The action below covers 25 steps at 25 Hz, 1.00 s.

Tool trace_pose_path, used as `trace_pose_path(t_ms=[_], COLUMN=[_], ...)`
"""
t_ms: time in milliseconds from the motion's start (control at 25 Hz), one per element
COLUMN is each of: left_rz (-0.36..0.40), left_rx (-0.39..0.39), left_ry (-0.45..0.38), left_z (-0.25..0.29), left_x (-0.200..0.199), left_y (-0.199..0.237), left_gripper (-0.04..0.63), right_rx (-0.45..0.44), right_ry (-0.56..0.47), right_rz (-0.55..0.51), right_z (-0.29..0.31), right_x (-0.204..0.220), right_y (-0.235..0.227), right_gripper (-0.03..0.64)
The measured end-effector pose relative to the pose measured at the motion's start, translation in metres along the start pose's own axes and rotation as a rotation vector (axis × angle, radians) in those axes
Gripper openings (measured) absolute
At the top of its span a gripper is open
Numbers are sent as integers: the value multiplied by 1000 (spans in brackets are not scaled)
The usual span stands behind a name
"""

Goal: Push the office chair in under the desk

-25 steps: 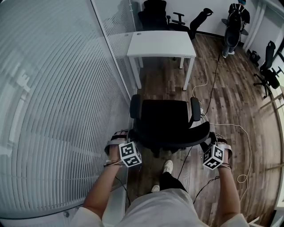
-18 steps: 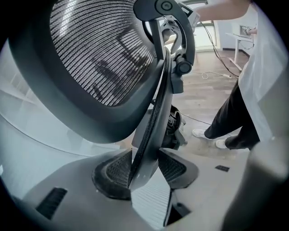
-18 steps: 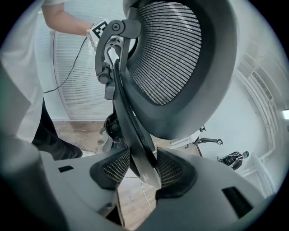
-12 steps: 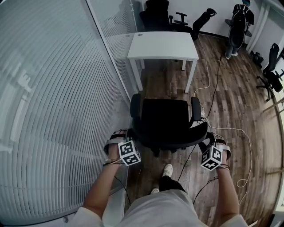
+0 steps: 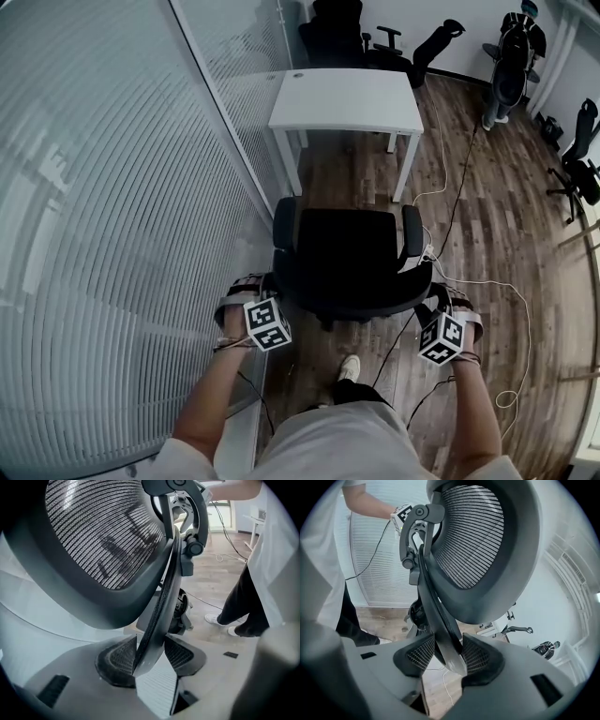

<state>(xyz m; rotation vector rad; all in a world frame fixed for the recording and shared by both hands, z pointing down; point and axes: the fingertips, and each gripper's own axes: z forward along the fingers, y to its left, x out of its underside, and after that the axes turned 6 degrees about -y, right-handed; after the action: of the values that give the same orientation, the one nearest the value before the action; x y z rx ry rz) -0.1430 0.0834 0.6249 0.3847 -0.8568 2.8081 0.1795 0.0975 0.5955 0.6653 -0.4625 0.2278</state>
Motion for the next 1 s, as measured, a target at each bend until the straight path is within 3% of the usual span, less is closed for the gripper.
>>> trace_pose_path(t_ms=[400, 1000], left_rz=[-34, -54], left_rx=[-14, -31], left_ry=[45, 35], left_z=[29, 60], left_x=[-1, -20], left_y=[37, 74], left_gripper=[204, 204], right_rx=[-4, -8], right_ry=[-40, -35], right_rz=[-18, -25], right_z=[29, 64], right_x=[-3, 6], right_y=[-38, -86], right_gripper=[192, 192])
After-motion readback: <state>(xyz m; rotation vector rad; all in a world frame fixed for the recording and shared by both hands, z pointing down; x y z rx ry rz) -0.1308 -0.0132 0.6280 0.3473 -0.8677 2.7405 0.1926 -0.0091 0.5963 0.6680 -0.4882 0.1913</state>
